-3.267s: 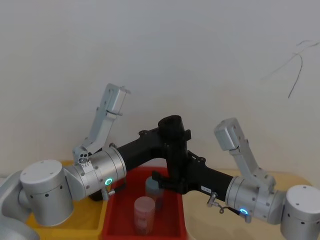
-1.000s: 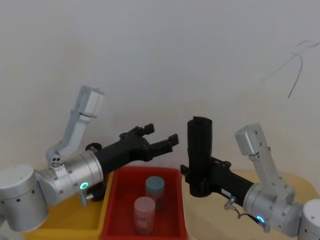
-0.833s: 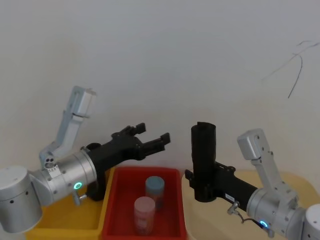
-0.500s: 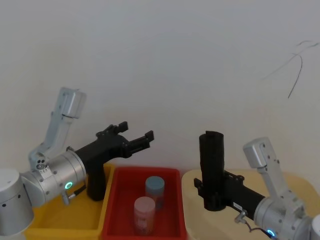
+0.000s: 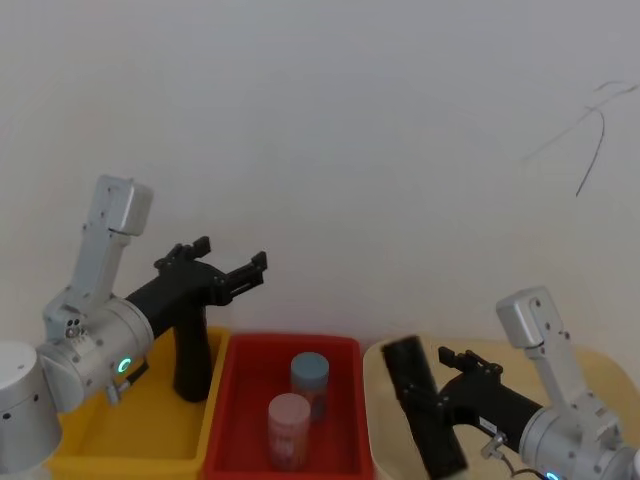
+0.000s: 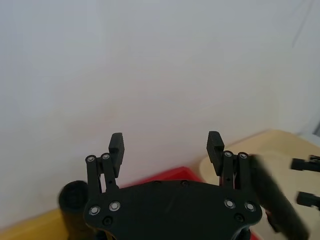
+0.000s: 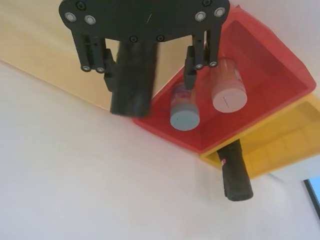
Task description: Pick up the garbage bag with the one hand and transfer it to the other hand.
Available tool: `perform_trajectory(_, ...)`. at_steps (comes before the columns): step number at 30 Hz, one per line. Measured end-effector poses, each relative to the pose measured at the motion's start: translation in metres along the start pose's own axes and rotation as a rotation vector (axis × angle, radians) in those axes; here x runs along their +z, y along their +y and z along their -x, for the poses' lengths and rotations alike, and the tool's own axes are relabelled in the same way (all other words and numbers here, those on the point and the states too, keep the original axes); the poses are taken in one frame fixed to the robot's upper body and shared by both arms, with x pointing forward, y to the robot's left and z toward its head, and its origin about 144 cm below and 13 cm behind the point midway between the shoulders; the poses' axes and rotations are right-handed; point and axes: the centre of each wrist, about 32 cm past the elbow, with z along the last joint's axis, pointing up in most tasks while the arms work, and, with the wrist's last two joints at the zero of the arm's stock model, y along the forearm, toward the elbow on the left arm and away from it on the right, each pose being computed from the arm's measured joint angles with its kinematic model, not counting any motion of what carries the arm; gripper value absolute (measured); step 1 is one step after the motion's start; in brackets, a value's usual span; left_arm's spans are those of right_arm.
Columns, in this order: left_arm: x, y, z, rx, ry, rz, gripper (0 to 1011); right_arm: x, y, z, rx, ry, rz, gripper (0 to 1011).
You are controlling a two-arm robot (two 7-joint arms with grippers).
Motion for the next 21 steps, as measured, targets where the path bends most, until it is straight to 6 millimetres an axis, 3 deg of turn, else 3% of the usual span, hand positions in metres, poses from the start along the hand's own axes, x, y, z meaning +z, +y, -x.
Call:
perform_trajectory(9, -0.0018, -0.0005, -0.002, 0.063, -0.023, -0.001, 1000, -0.0013, -0.0021, 0.0001, -0.007, 0.0, 0.007, 999)
perform_trajectory(21, -0.0027, -0.0008, -0.0032, 0.099, -0.036, -0.001, 1000, -0.0022, -0.0033, 0.0004, -0.012, 0.001, 0.012, 1001)
